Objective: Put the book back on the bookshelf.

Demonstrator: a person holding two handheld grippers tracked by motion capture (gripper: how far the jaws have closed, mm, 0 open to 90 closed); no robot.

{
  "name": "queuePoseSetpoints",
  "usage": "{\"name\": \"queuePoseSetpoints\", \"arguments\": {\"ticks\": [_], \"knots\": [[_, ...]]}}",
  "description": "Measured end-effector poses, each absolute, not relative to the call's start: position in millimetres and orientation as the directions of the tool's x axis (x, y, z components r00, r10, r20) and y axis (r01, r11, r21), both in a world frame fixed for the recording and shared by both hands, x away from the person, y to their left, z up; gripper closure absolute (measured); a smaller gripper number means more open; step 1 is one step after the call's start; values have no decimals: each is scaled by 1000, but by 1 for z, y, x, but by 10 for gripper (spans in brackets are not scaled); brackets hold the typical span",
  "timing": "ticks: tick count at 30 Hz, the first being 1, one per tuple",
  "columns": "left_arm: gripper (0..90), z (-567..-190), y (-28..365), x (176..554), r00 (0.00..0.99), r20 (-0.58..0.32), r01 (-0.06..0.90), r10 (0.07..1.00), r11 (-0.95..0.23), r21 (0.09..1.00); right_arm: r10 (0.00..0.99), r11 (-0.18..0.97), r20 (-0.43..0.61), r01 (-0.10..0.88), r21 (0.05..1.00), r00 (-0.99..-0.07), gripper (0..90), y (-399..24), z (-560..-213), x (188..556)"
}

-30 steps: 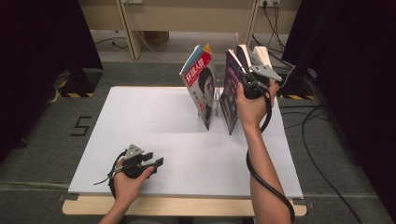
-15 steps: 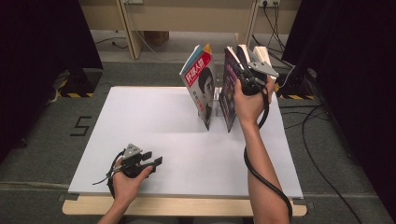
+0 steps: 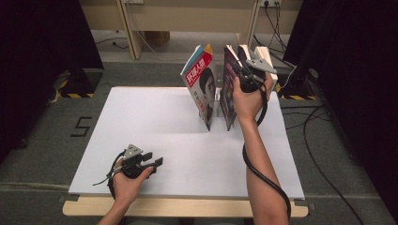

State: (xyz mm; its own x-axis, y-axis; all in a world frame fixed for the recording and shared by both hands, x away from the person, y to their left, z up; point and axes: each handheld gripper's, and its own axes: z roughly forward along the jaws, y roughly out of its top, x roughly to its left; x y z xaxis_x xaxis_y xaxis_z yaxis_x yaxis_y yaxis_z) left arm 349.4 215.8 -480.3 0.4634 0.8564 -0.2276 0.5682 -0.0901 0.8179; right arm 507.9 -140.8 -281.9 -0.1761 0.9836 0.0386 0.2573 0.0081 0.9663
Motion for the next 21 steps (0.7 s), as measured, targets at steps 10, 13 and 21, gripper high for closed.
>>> {"name": "queuePoseSetpoints", "arguments": {"ticks": [10, 13, 21], "knots": [[440, -480, 217, 349, 459, -230, 567, 858, -84, 819, 985, 12, 34, 264, 964, -167, 843, -137, -284, 516], [440, -481, 218, 350, 458, -232, 567, 858, -81, 820, 986, 11, 34, 264, 964, -164, 843, -136, -284, 518], [440, -481, 218, 350, 458, -231, 567, 858, -82, 820, 987, 11, 32, 263, 965, -156, 843, -138, -283, 522]]}}
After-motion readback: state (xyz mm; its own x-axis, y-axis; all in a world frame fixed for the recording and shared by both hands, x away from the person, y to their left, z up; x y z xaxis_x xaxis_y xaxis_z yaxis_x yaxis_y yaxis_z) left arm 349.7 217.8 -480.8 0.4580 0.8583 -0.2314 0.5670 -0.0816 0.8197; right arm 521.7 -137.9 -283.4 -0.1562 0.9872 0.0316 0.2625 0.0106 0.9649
